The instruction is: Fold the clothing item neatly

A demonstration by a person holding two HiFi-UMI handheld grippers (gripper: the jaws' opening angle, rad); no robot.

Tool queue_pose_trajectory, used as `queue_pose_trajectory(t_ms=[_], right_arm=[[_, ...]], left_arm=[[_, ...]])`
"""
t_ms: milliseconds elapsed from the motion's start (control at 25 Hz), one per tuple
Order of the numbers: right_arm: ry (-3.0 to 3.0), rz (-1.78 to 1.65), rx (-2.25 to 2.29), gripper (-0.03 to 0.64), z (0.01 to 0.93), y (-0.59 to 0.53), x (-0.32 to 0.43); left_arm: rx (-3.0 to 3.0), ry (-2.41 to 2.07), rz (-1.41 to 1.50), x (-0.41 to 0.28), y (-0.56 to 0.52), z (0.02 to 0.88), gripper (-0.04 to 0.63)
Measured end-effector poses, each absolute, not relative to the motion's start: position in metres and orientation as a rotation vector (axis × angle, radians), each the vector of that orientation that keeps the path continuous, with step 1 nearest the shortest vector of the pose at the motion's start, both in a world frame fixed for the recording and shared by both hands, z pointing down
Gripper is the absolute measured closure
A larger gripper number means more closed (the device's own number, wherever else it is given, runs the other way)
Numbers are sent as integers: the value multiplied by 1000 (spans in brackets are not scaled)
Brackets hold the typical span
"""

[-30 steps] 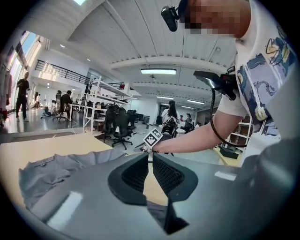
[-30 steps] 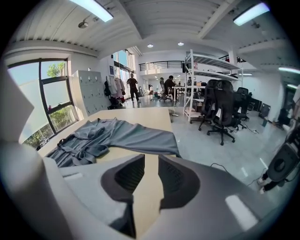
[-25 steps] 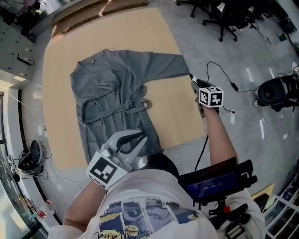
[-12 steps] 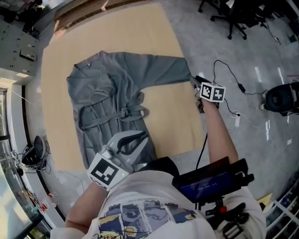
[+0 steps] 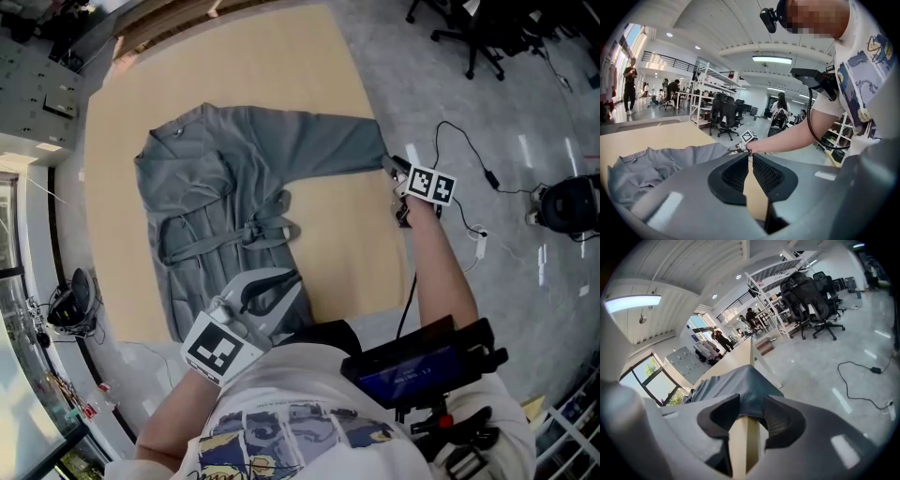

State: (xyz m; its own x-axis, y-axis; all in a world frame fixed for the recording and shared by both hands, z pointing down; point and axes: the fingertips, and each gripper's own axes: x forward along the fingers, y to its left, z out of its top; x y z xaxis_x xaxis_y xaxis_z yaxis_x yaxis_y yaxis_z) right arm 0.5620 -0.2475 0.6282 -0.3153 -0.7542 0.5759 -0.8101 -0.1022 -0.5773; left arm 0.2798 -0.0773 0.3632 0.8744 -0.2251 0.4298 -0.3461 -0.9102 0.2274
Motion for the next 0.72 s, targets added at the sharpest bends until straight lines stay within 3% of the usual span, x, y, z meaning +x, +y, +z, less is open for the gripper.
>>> queue_pose_trajectory(t_ms=[320, 720], right_arm=[[-2116, 1611, 1778, 479, 633, -248, 558], [-2037, 1368, 1829, 568, 623, -247, 559]], left_arm=[[2724, -450, 569, 283, -84, 363, 558], [2723, -469, 545, 272, -83, 363, 558]])
